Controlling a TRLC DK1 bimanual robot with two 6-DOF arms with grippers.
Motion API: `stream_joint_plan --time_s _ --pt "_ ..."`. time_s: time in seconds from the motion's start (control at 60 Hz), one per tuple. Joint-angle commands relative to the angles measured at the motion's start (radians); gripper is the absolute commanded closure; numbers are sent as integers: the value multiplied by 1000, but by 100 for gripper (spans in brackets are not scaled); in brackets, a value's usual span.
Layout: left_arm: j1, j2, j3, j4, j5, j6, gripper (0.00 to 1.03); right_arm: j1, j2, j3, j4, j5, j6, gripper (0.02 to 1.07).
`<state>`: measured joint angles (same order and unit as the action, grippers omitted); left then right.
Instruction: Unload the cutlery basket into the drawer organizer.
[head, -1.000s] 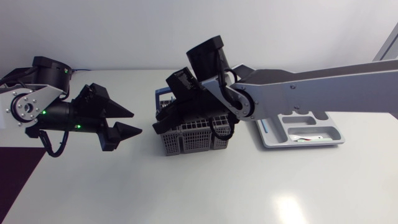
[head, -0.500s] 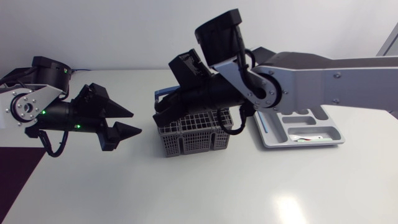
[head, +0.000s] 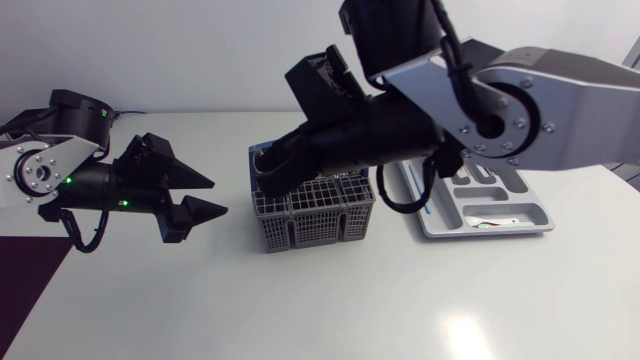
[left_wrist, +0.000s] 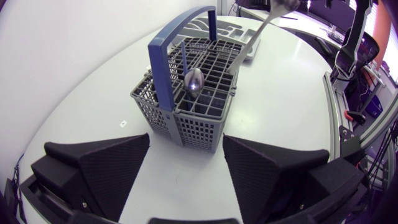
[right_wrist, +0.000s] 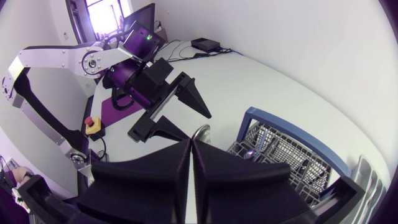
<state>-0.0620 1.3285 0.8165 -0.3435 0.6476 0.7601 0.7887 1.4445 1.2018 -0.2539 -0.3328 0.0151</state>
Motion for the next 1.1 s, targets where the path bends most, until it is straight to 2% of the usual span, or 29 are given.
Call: stream_joint_plan --time_s 0.0,0.233,0.483,0.733,0.883,1.083 --pt "-6 -20 0 -11 14 5 5 -14 -61 -41 -35 17 -7 101" --pt "-9 -25 7 -19 14 -1 5 -94 -245 -117 -212 64 -53 101" --pt "-21 -28 10 -19 12 -10 5 -408 -355 -185 -404 60 -250 101" --pt "-32 -28 15 -22 9 -15 5 -743 -277 -263 -375 15 -477 101" --pt "-30 -45 15 -34 11 -13 5 -833 -200 -274 -337 25 -577 101" --pt "-29 -48 7 -35 9 -10 5 -879 -98 -275 -277 127 -658 101"
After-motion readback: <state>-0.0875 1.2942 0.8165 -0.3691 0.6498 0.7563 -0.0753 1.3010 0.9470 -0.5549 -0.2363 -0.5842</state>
